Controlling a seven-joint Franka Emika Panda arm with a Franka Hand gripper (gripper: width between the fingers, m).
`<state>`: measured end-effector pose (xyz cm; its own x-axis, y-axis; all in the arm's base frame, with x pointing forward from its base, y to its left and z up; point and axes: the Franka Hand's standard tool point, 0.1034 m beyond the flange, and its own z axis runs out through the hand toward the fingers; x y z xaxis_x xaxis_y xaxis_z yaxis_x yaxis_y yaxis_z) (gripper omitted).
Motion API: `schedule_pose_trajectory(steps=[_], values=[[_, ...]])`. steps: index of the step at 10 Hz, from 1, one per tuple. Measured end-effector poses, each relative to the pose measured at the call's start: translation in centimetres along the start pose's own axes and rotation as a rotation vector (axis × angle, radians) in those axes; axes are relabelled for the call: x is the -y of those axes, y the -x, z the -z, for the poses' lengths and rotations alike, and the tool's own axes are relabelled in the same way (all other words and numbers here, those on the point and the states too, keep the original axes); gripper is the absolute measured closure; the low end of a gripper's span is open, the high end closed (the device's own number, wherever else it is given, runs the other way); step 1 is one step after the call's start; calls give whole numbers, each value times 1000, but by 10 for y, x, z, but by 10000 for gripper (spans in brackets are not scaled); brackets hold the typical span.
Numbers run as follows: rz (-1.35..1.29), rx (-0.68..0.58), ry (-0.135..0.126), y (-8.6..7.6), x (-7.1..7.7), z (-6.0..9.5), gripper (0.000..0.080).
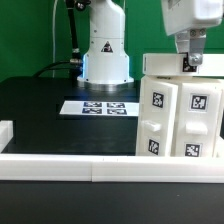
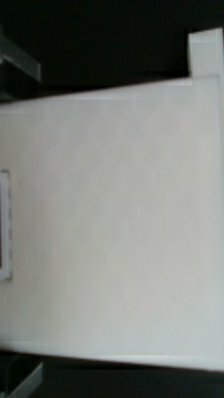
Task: Assemble cabinet
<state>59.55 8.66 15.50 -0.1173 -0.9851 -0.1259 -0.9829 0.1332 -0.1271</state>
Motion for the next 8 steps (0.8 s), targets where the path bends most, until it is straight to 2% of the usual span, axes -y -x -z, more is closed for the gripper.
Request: schedule_pose_trajectory(steps=[2, 3, 4, 5, 6, 8], values=[[-160, 11, -5, 1, 1, 0, 236], [-245, 26, -5, 4, 1, 0, 180], [-225, 37, -2, 7, 0, -1, 63], [-221, 42, -1, 8, 0, -1, 63], [-208, 46, -3, 8, 0, 1, 13], [-181, 60, -17, 12, 4, 11, 3]])
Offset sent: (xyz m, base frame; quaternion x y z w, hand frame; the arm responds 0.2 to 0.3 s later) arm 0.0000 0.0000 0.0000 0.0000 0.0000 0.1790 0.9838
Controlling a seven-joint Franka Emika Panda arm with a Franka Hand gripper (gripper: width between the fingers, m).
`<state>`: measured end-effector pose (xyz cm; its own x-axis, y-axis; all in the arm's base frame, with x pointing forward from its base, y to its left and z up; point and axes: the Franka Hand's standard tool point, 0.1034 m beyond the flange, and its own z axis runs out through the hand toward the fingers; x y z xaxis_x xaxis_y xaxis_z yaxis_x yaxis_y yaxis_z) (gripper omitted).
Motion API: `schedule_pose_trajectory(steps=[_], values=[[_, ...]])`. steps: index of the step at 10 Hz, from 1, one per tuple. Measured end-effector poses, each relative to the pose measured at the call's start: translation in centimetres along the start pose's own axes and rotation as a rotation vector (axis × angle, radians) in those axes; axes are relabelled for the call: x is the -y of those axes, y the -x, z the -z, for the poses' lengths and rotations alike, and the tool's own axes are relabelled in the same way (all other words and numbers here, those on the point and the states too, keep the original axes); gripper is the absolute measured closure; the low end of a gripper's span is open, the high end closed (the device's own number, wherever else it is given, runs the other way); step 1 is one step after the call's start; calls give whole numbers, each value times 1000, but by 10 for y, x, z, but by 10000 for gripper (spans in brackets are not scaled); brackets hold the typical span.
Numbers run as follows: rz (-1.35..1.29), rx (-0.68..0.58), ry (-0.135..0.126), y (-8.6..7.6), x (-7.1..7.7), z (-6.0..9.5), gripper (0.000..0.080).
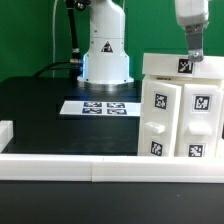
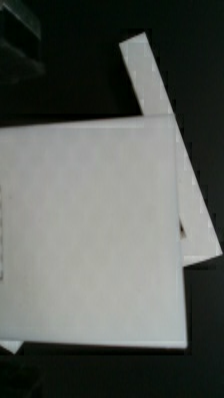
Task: Assemble cabinet
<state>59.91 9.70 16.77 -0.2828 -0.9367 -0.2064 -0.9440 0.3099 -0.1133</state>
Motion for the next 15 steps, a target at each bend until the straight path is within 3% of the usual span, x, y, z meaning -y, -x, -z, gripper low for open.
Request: schedule_pose_trajectory(steps=[2, 5, 7, 8, 9, 14, 15], values=[[33, 26, -16, 6, 4, 12, 2], [88, 23, -11, 6, 2, 8, 2], [395, 27, 48, 7, 2, 10, 2], [533, 35, 58, 8, 5, 11, 2], [666, 42, 65, 10, 6, 11, 2], [1134, 52, 53, 6, 8, 9, 2], [1313, 35, 70, 5, 7, 9, 2]])
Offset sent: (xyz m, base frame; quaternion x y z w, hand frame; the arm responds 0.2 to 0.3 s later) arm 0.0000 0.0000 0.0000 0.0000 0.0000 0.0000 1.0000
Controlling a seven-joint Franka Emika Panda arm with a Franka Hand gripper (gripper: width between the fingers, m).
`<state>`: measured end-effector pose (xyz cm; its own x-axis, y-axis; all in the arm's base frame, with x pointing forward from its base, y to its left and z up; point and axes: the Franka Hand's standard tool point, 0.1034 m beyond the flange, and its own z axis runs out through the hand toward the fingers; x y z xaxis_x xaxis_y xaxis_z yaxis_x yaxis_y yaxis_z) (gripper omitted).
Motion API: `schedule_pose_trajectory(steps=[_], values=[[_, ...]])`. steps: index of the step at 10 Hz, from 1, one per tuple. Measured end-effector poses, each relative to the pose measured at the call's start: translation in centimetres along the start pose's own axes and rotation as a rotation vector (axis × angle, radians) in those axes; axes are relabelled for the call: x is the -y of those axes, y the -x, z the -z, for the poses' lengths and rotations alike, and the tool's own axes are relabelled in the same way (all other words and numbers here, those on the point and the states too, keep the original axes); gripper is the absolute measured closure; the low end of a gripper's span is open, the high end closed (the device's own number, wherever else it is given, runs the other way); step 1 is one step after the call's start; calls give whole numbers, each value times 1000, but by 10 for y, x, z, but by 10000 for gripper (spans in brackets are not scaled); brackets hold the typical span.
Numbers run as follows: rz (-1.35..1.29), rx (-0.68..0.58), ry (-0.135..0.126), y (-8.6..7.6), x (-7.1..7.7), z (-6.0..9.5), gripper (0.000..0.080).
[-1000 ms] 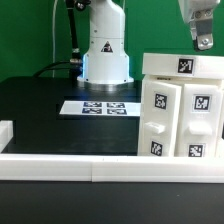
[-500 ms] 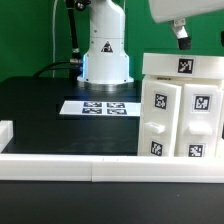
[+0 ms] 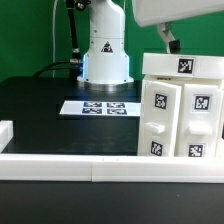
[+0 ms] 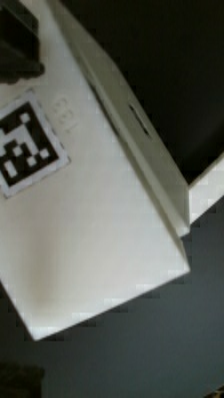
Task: Assemble cabinet
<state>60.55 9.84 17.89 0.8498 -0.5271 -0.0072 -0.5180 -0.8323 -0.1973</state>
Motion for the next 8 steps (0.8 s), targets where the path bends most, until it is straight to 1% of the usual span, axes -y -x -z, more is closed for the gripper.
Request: schedule_pose_trajectory(steps=[1, 2, 3, 4, 6, 8], values=[[139, -5, 25, 1, 0, 0, 2], [294, -6, 44, 1, -1, 0, 2], [426, 2, 70, 3, -2, 0, 2], [597, 18, 101, 3, -2, -1, 2], [778, 33, 106, -1, -5, -1, 2], [971, 45, 105, -1, -6, -2, 2]])
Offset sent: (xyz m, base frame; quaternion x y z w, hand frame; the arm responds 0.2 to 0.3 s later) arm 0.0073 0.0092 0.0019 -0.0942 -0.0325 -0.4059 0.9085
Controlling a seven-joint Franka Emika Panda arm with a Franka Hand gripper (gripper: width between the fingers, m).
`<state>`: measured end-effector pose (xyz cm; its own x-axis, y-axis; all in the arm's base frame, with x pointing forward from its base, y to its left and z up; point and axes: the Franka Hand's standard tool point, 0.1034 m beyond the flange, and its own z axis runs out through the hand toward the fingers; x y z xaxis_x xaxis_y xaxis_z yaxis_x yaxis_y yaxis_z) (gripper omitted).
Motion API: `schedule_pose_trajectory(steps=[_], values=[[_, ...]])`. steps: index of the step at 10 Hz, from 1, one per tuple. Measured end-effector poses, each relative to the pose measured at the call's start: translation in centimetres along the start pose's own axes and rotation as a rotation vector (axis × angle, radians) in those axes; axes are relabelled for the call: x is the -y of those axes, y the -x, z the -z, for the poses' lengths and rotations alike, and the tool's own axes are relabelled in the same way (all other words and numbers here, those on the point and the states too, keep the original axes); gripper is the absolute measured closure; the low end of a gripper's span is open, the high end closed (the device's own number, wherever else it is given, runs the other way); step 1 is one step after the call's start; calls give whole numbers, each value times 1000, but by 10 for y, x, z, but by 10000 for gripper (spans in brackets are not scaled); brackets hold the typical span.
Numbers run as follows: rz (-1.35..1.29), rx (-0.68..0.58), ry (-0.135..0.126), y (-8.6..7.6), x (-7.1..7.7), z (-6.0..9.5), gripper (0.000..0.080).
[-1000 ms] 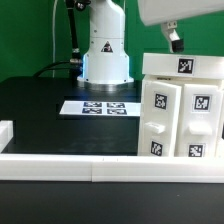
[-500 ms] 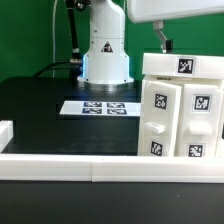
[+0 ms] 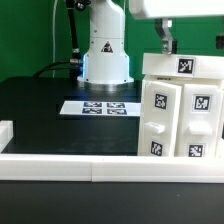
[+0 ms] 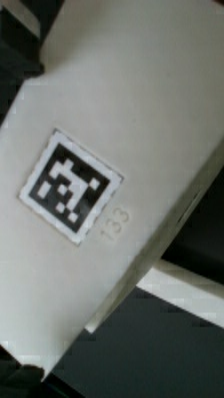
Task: Assemble cabinet
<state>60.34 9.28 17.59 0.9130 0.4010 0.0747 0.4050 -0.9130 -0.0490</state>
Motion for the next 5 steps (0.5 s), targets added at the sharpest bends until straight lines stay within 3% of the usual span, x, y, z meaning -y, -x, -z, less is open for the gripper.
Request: schedule_pose_trajectory(steps=[3, 5], values=[[237, 22, 14, 2, 3, -2, 2], [440, 31, 9, 4, 3, -7, 2]])
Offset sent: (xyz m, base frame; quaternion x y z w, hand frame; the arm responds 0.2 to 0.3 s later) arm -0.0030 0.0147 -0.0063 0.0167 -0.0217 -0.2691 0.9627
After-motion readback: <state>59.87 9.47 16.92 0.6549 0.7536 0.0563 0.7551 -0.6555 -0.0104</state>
